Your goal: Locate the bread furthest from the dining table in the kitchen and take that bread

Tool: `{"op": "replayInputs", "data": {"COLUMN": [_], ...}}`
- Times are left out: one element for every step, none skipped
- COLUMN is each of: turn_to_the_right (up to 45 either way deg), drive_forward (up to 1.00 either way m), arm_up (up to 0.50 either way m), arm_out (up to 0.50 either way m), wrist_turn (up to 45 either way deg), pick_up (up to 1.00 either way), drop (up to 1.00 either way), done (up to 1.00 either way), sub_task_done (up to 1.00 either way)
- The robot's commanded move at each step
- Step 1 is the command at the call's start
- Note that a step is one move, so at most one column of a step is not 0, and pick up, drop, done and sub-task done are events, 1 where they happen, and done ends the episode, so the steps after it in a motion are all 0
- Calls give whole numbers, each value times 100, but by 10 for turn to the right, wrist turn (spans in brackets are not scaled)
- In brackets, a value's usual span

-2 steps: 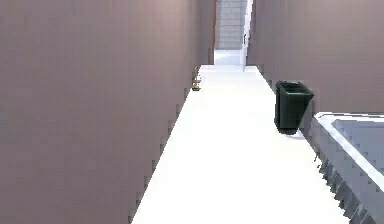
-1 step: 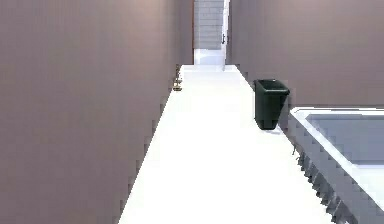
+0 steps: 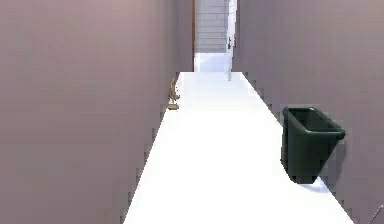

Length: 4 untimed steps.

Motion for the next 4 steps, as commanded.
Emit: {"op": "replayInputs", "data": {"turn_to_the_right": [90,0,0,0], "drive_forward": [0,20,100,100], "arm_up": [0,0,0,0], "arm_out": [0,0,0,0], "wrist_turn": [0,0,0,0], "pick_up": [0,0,0,0], "drop": [0,0,0,0], "done": [0,0,0,0], "sub_task_done": [0,0,0,0]}}
